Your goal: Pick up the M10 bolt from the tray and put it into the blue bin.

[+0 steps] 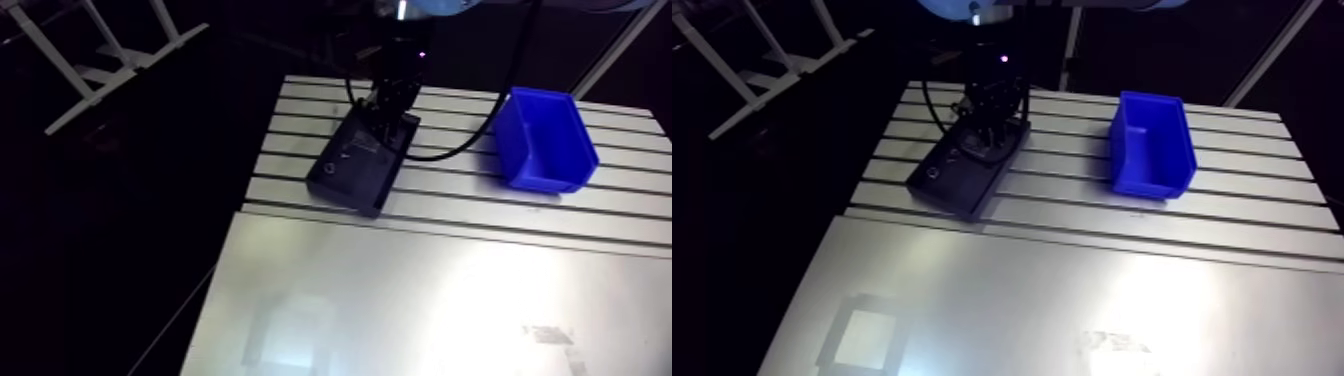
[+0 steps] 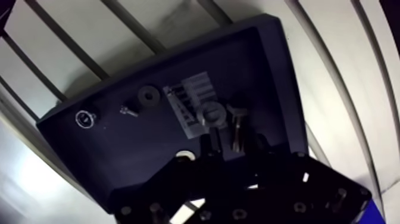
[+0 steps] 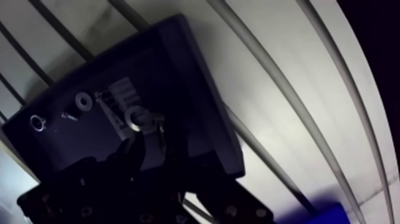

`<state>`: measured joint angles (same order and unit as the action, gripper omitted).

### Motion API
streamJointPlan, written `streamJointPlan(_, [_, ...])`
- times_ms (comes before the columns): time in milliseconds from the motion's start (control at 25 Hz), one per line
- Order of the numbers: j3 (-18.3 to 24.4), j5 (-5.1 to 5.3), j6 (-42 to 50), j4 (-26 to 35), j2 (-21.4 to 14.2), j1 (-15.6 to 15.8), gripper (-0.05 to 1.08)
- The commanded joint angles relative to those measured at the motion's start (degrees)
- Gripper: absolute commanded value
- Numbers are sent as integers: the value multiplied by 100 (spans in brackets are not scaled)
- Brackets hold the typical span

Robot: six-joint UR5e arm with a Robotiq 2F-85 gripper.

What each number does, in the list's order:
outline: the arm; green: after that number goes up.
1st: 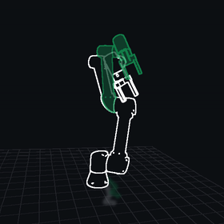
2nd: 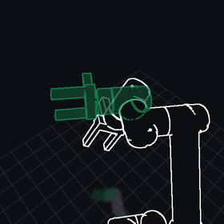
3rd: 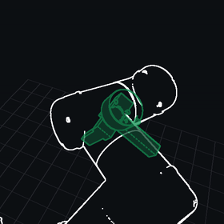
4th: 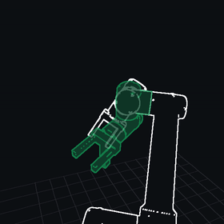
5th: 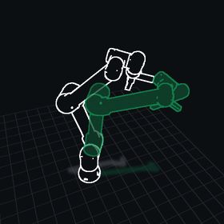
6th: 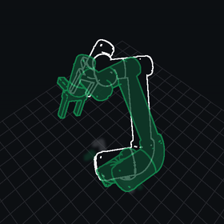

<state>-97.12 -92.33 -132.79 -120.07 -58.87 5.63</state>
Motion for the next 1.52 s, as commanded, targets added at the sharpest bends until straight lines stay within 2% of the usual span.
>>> streamJointPlan(40, [-30,0,-7,-154,30,0,64])
streamJointPlan(1120, [-74,9,-121,-198,12,0,80])
streamJointPlan(1520, [-48,0,-261,-312,-120,-18,89])
